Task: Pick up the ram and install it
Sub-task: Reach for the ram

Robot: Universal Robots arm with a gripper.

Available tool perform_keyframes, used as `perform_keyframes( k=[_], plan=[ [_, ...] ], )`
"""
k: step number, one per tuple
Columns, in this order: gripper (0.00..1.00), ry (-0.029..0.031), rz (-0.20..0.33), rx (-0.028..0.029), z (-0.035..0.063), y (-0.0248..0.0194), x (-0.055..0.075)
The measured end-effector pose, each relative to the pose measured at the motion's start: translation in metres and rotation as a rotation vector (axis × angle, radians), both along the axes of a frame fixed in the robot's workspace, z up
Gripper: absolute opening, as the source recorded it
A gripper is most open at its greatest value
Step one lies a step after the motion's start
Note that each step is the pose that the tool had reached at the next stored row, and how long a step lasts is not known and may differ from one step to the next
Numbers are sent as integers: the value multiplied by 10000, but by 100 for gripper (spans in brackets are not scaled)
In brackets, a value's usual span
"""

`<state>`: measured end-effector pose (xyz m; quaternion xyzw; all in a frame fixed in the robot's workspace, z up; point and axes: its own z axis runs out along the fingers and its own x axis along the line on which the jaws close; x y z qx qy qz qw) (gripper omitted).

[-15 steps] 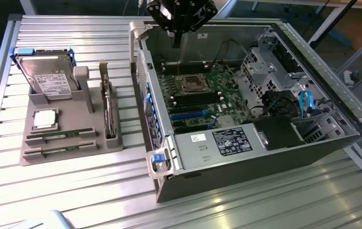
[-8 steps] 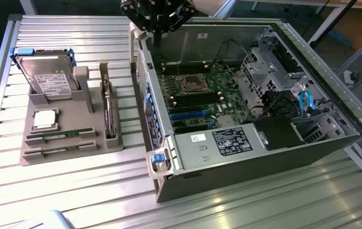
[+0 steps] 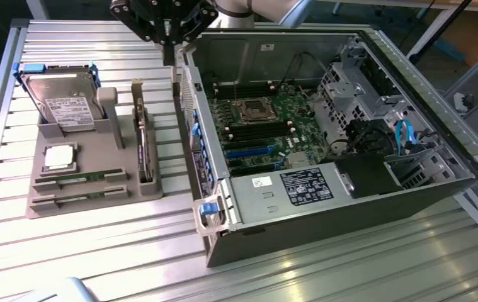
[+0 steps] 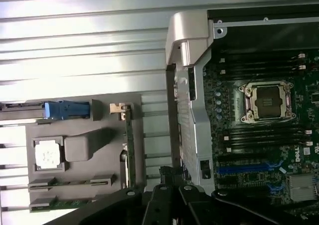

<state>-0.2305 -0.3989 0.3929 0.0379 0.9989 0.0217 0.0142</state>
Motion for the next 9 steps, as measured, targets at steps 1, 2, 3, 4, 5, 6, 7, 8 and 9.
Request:
perform_keyframes(
  k=[1, 2, 3, 4, 5, 6, 7, 8, 9],
  plan=[
    [10, 0, 2, 0, 0, 0, -62],
    [10, -2, 1, 0, -1, 0, -113],
    [10, -3, -1, 0, -2, 0, -171],
    [10, -4, 2, -1, -2, 0, -272],
    [10, -4, 1, 0, -2, 0, -309],
    [10, -5, 0, 0, -3, 0, -376],
    [10, -7, 1, 2, -5, 0, -481],
    [10, -7, 1, 3, -6, 0, -554],
    [10, -9, -1, 4, -7, 0, -601]
  ],
)
